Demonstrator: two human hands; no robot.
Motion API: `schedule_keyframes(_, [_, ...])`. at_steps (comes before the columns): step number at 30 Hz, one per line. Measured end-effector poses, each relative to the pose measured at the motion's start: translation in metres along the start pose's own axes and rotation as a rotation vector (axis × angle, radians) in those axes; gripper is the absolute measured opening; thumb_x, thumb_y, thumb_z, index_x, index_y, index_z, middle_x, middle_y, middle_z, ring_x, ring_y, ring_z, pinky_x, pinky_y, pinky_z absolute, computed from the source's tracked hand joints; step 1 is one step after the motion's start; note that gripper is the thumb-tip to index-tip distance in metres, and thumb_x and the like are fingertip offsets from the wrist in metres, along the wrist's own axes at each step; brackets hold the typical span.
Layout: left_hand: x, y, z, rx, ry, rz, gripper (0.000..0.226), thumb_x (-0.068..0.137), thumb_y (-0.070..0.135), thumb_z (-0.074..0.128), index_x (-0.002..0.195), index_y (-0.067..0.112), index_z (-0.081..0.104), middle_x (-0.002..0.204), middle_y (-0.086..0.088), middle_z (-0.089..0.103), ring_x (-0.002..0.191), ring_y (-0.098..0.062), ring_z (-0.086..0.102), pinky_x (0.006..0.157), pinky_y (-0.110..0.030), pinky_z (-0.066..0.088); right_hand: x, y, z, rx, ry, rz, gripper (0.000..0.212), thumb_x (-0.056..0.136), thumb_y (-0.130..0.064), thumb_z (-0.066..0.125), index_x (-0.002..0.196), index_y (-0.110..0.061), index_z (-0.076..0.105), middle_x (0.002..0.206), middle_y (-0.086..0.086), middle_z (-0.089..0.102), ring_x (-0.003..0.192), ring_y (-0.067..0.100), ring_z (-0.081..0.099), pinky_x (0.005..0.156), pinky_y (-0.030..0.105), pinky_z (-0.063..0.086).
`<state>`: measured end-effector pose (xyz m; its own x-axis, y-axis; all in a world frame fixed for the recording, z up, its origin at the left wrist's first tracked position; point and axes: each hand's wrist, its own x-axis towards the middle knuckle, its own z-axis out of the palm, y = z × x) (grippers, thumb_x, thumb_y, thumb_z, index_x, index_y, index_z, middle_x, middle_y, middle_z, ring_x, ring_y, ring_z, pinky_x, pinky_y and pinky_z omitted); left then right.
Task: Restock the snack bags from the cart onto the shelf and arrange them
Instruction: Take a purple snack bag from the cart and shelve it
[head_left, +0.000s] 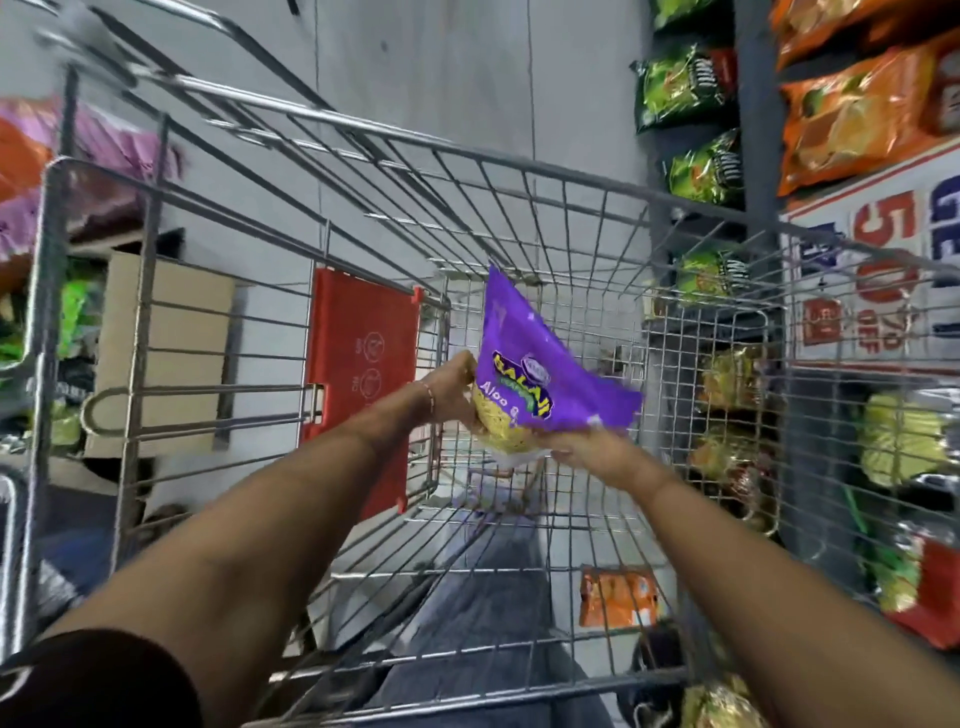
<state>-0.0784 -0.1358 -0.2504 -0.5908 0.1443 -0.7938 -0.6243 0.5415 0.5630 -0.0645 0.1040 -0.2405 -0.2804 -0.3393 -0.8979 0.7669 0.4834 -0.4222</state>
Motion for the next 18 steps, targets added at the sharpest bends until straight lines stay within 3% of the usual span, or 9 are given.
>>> schedule_keyframes(2, [-0.006,0.006,0.001,-0.11,-0.048,-0.005,0.072,0.056,-0.025,0.078,0.106,0.005,0.037,0.106,-0.025,0.061,0.088,-0.027,0.06,0.071,-0.046,0.057,-0.008,-0.007,-0.01,0.119,-0.035,-0.062,0.048,0.079,-0.024,0.077,0.124,-0.017,0.064,0.134,-0.001,0.065,0.131,0.019,0.051,0.1,0.048,0.046])
schedule_keyframes(4, [-0.018,0.022,0.005,-0.155,-0.083,0.023,0.075,0.059,-0.021,0.079,0.104,0.012,0.031,0.1,-0.012,0.061,0.074,-0.019,0.061,0.055,-0.028,0.057,-0.035,-0.012,-0.023,0.216,-0.002,-0.054,0.059,0.055,-0.044,0.088,0.111,-0.035,0.069,0.119,-0.015,0.071,0.124,0.011,0.054,0.089,0.046,0.046])
schedule_keyframes(6, [-0.036,0.046,0.01,-0.142,-0.092,0.09,0.085,0.059,-0.012,0.084,0.118,0.011,0.027,0.103,-0.005,0.058,0.074,-0.016,0.063,0.059,-0.027,0.059,-0.063,-0.014,-0.031,0.261,0.057,-0.098,0.056,0.051,-0.052,0.086,0.103,-0.039,0.071,0.114,-0.015,0.072,0.119,0.016,0.056,0.093,0.05,0.043])
schedule_keyframes(8, [-0.059,0.07,0.017,-0.061,-0.13,0.186,0.086,0.061,0.004,0.088,0.127,0.018,0.033,0.101,0.007,0.059,0.082,-0.013,0.064,0.07,-0.025,0.058,-0.091,-0.022,-0.032,0.421,0.108,-0.167,0.037,0.066,-0.046,0.077,0.099,-0.029,0.072,0.109,-0.002,0.072,0.111,0.025,0.061,0.098,0.051,0.044])
schedule_keyframes(9, [-0.074,0.085,0.02,-0.048,-0.158,0.224,0.079,0.063,0.009,0.088,0.125,0.021,0.041,0.1,0.012,0.062,0.086,-0.013,0.065,0.07,-0.019,0.056,-0.107,-0.026,-0.032,0.515,0.134,-0.2,0.03,0.074,-0.043,0.07,0.097,-0.024,0.072,0.102,0.003,0.073,0.102,0.026,0.067,0.091,0.044,0.052])
schedule_keyframes(11, [-0.103,0.115,0.027,-0.143,-0.214,0.296,0.063,0.065,0.005,0.086,0.117,0.021,0.055,0.094,0.015,0.073,0.09,-0.012,0.07,0.07,-0.013,0.056,-0.149,-0.039,-0.03,0.683,0.141,-0.288,0.032,0.094,-0.035,0.05,0.105,-0.017,0.074,0.102,0.006,0.077,0.095,0.023,0.074,0.076,0.035,0.06])
schedule_keyframes(13, [-0.134,0.146,0.036,-0.244,-0.256,0.391,0.059,0.066,-0.007,0.082,0.111,0.024,0.058,0.094,0.014,0.078,0.088,-0.004,0.073,0.076,-0.02,0.06,-0.198,-0.049,-0.028,0.771,0.171,-0.424,0.042,0.101,-0.034,0.035,0.115,-0.018,0.071,0.11,0.006,0.077,0.101,0.021,0.073,0.075,0.035,0.061])
schedule_keyframes(15, [-0.163,0.177,0.043,-0.321,-0.279,0.477,0.06,0.066,-0.01,0.08,0.114,0.019,0.059,0.102,0.006,0.078,0.091,-0.008,0.073,0.077,-0.023,0.059,-0.249,-0.058,-0.025,0.772,0.237,-0.531,0.046,0.099,-0.042,0.035,0.121,-0.018,0.067,0.117,0.011,0.073,0.107,0.025,0.07,0.083,0.042,0.061])
schedule_keyframes(18, [-0.217,0.231,0.049,-0.367,-0.267,0.597,0.058,0.063,0.005,0.087,0.112,0.027,0.065,0.109,0.0,0.077,0.096,-0.013,0.073,0.078,-0.022,0.057,-0.335,-0.06,-0.023,0.66,0.416,-0.736,0.048,0.082,-0.035,0.061,0.125,-0.015,0.057,0.133,0.022,0.061,0.122,0.039,0.058,0.104,0.062,0.043])
